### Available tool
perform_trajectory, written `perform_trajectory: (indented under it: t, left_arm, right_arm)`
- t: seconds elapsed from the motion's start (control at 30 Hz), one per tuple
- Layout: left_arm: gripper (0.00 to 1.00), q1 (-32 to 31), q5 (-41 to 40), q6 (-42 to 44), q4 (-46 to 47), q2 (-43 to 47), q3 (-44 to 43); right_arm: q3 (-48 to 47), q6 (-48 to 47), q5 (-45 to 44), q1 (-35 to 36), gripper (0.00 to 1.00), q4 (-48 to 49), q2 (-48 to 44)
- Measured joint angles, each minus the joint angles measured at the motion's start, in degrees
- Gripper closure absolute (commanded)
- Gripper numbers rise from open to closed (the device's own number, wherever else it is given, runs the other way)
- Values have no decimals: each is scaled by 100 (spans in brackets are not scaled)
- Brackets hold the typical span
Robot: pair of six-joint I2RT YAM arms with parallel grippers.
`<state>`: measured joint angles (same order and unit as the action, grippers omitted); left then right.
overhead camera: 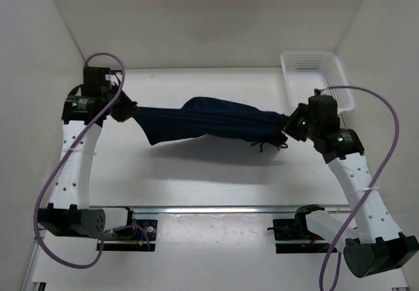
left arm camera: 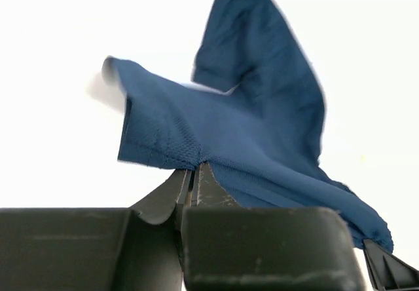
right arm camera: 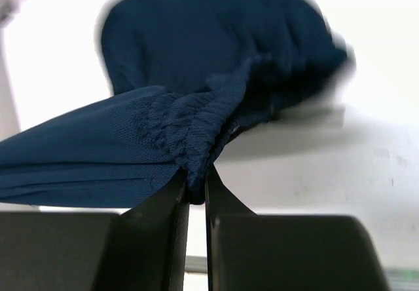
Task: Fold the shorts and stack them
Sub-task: Flatten the shorts out
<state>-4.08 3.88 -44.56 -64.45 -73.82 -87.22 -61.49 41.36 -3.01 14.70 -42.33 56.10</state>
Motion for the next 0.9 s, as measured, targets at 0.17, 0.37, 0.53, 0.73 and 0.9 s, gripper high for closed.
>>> perform_trajectory:
  t: [0.17,0.37,0.53,0.73,0.9]
  left_arm:
    - [90,299,72,85,-466,323,-1209]
    - [90,485,140,111,-1038,813,-2579]
    - [90,409,33,98,-1342,1410,-3650]
    - [90,-35,-216,96,-1484,1574,-5405]
    - [90,-107,-402,170,-1443,1609,-4826]
  right_arm:
    - [-1200,-629,173,39,100,-295,39]
    - [-2306,-1257,579,70,100,-907,-350]
    - [-3357,-1499,839,74,100,-1530,-855]
    - [-4424,-1593,1119,74,100,-2127,-1095]
    - [-3930,-1587,1211,74,100,-2087,-1062]
